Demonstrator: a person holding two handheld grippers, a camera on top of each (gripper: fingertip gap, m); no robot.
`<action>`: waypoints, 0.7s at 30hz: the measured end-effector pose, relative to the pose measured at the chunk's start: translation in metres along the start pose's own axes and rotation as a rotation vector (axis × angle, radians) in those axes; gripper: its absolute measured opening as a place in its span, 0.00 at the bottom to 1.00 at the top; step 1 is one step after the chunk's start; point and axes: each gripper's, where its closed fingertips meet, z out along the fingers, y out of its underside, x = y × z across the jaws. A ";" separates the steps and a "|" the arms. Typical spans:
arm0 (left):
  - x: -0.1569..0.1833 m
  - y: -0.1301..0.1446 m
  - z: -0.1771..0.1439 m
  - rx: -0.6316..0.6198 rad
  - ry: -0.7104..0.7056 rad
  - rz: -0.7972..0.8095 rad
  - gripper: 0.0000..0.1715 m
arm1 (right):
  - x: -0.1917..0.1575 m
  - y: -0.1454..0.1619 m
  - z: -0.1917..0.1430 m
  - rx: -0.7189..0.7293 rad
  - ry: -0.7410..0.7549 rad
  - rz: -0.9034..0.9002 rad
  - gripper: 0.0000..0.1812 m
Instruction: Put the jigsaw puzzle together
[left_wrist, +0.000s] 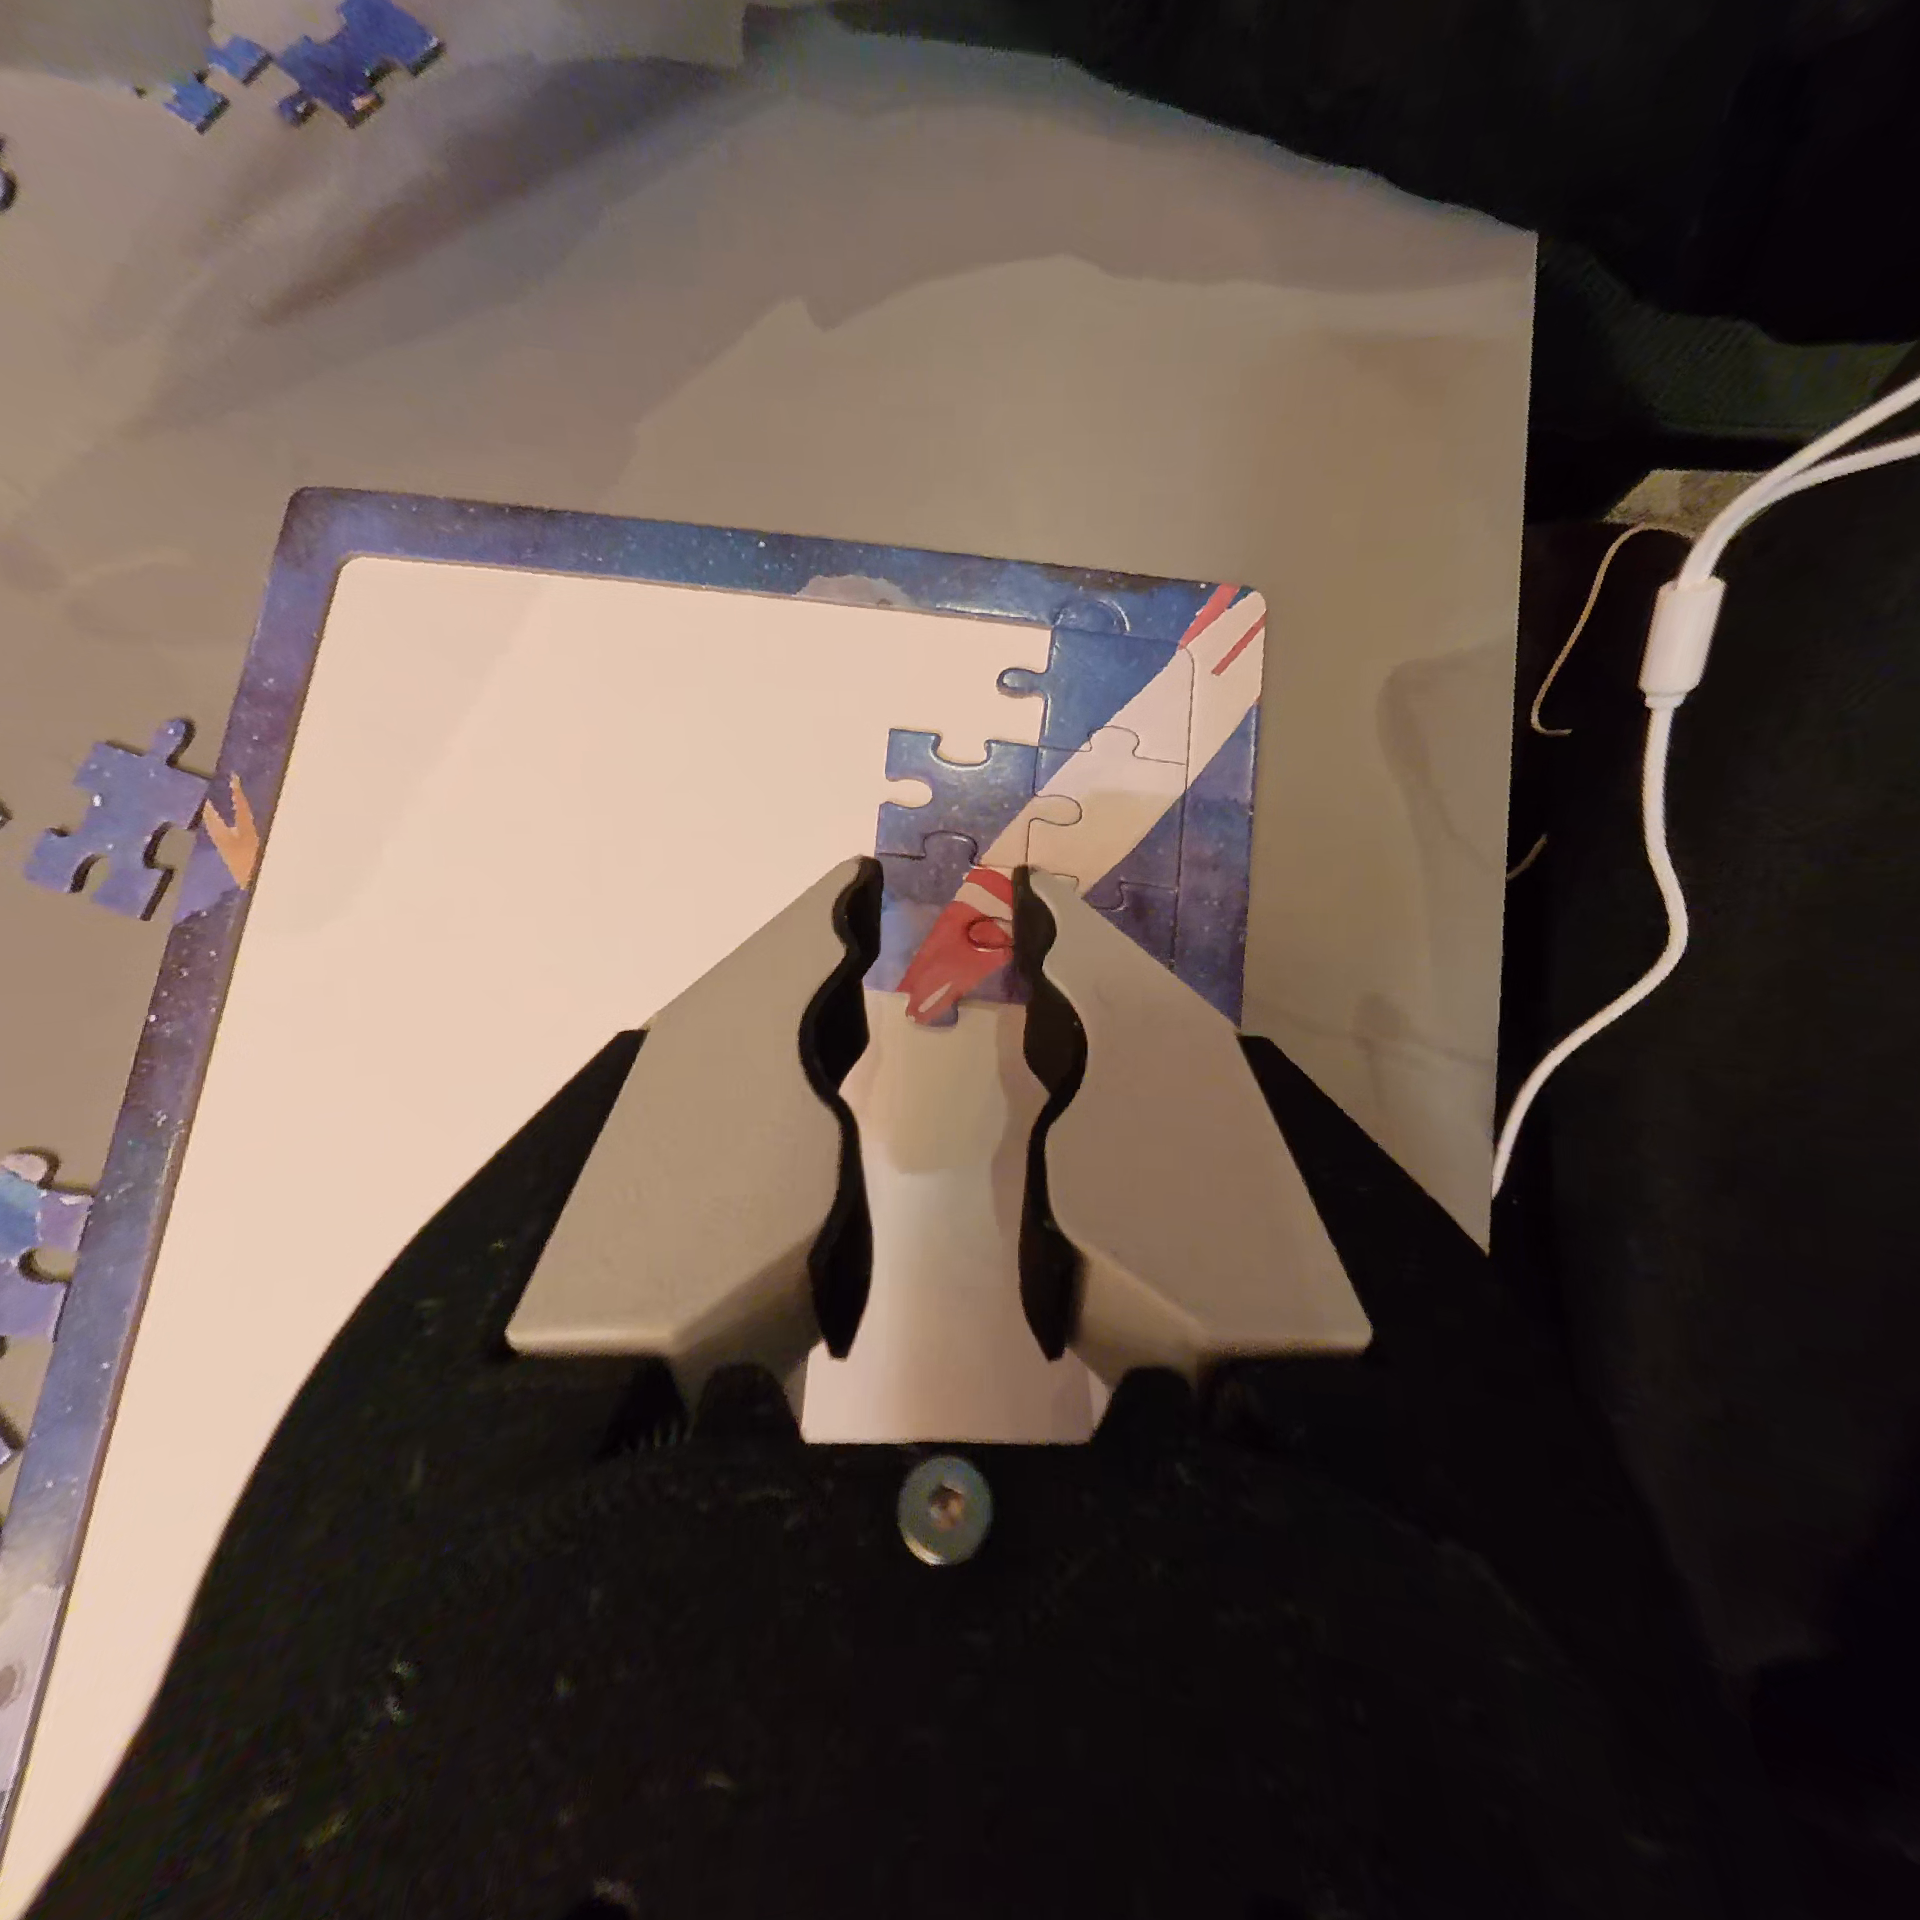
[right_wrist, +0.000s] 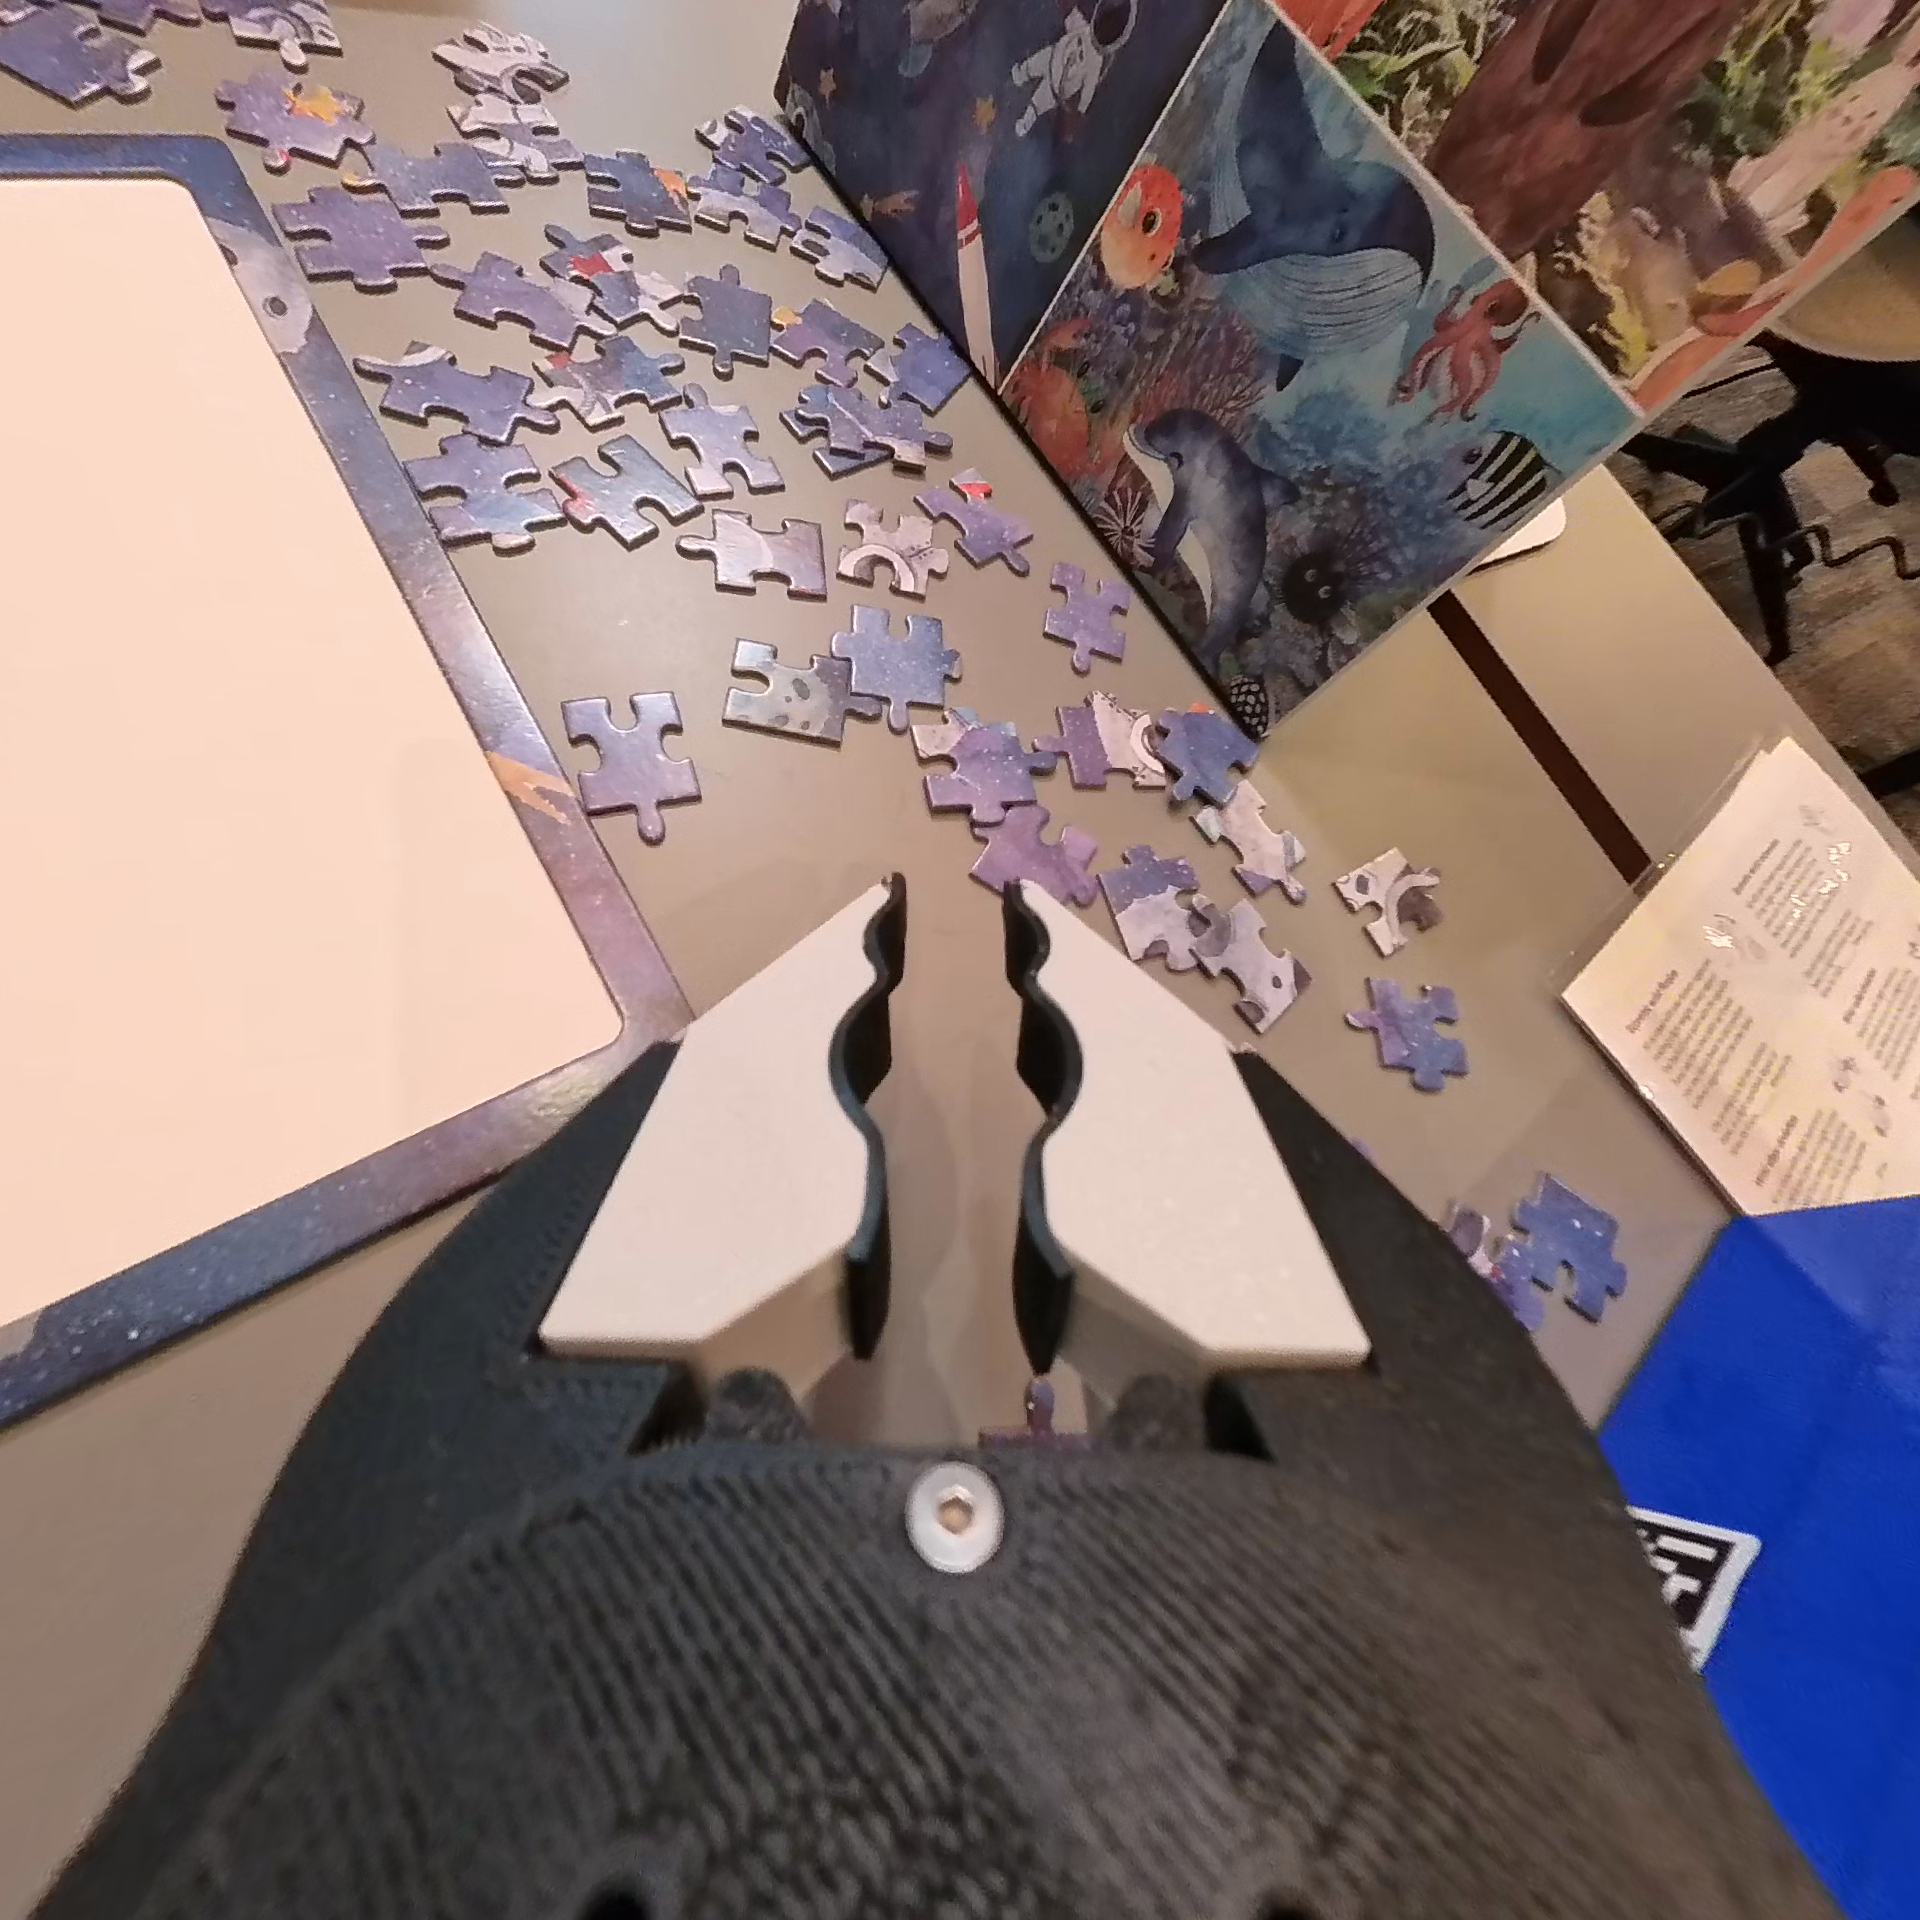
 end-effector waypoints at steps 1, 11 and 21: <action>0.000 0.000 0.001 -0.001 0.000 -0.004 0.14 | 0.000 0.000 0.000 -0.001 0.001 -0.001 0.09; 0.000 0.005 0.007 -0.024 0.001 -0.019 0.12 | 0.001 0.002 0.001 -0.014 0.011 -0.015 0.09; -0.016 -0.005 -0.006 0.066 -0.040 -0.078 0.12 | 0.001 0.003 0.002 -0.021 0.013 -0.019 0.09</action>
